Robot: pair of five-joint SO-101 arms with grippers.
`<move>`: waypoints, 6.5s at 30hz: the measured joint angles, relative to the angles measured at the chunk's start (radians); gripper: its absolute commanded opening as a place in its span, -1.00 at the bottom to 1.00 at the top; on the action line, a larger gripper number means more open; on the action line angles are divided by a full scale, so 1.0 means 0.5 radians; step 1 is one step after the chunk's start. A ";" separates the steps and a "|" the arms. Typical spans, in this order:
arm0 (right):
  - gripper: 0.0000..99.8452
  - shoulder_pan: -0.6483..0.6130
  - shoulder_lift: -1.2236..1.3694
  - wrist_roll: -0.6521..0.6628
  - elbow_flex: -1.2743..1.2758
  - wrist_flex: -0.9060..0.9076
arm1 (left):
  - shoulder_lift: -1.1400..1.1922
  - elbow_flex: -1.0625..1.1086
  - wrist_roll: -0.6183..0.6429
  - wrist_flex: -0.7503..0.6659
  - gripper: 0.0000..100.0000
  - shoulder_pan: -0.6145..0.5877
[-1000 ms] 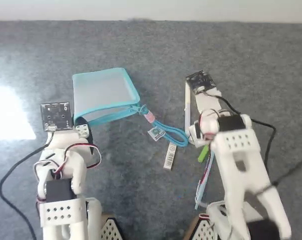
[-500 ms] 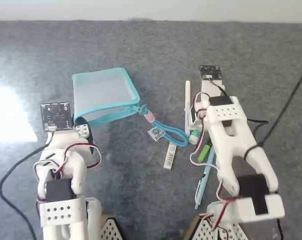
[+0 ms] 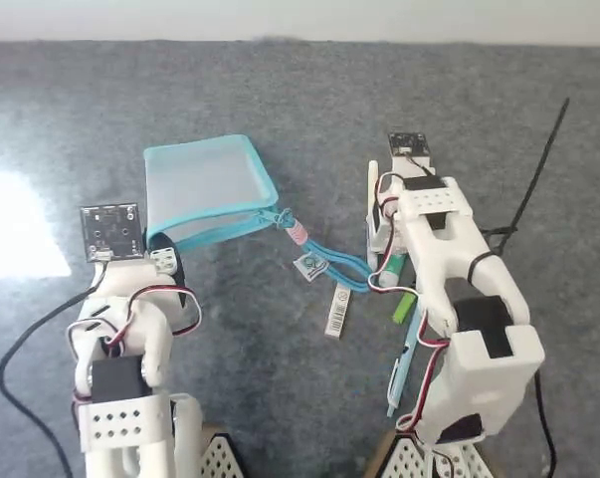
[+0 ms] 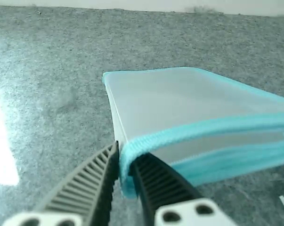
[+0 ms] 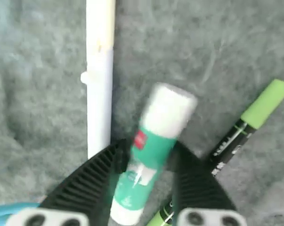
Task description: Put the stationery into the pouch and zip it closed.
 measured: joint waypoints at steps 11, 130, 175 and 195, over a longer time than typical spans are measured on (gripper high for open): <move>-0.99 -0.006 -0.439 0.000 0.101 -0.049 | 0.000 0.000 0.000 0.000 -0.98 0.000; -0.41 0.061 -0.341 0.973 0.166 0.227 | 0.000 0.037 0.003 -0.037 -0.98 -0.015; -0.98 0.525 -1.313 1.148 1.111 0.230 | 0.000 0.055 0.006 -0.037 -0.98 -0.015; -0.98 -0.660 -2.544 1.286 0.740 1.178 | 0.000 0.276 0.009 -0.377 -0.98 0.114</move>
